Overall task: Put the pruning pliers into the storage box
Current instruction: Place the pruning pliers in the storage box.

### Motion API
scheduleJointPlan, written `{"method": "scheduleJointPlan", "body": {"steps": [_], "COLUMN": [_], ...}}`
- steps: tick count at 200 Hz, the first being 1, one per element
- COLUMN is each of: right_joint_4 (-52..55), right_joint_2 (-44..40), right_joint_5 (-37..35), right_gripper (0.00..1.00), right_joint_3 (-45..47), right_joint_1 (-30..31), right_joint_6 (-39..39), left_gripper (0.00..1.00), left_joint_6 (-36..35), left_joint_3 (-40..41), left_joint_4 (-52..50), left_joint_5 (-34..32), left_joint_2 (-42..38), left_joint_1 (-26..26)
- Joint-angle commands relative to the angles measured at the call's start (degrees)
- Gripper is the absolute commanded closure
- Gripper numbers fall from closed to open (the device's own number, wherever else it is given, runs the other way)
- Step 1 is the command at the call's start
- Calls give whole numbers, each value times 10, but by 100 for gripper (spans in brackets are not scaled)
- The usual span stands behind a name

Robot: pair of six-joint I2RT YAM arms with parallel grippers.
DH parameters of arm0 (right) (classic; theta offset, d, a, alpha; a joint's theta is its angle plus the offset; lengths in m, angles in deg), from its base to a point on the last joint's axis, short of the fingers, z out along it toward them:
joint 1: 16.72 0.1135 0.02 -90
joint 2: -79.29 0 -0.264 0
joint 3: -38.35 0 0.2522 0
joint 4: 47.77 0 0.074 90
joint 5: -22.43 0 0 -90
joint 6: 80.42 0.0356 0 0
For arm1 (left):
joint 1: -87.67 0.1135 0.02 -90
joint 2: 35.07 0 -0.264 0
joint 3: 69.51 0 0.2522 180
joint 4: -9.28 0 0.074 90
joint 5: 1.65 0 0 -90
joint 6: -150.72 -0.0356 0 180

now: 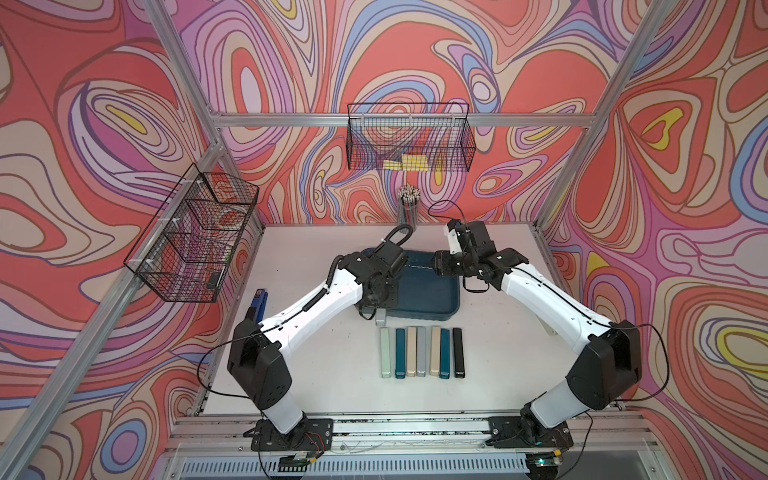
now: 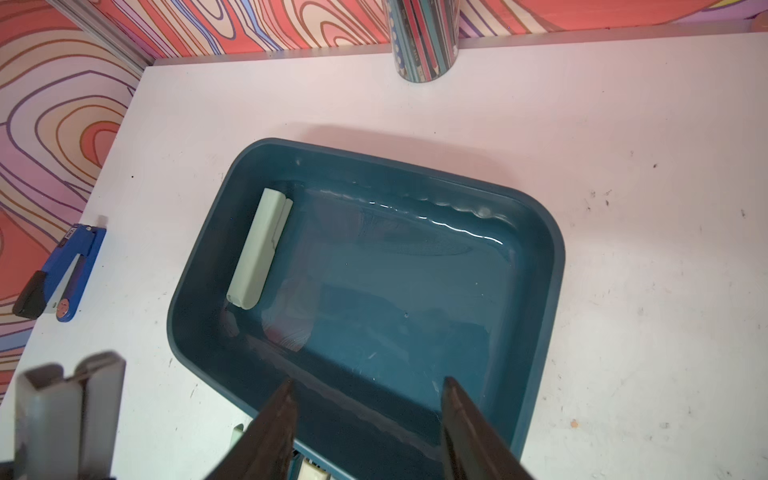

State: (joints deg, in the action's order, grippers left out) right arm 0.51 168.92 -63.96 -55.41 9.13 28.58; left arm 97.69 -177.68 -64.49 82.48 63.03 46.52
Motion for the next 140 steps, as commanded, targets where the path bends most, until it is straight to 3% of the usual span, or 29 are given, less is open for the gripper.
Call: {"method": "scheduleJointPlan", "body": {"steps": [1, 50, 96, 140], "right_joint_4": [11, 33, 43, 37], "right_joint_2": [-32, -72, -107, -90], "right_joint_5": [14, 11, -3, 0], "right_gripper": [44, 44, 44, 44], "right_joint_3": [21, 42, 56, 59], "right_joint_1": [0, 0, 1, 0], "right_joint_6": [19, 24, 23, 29], "left_gripper": [91, 92, 92, 91], "left_joint_6": [-53, -87, -97, -108], "left_joint_3": [-85, -211, -243, -246], "left_joint_4": [-59, -53, -24, 8], "left_joint_5": [-29, -10, 8, 19], "left_joint_2": [77, 200, 272, 311], "left_joint_1": [7, 41, 81, 91]}}
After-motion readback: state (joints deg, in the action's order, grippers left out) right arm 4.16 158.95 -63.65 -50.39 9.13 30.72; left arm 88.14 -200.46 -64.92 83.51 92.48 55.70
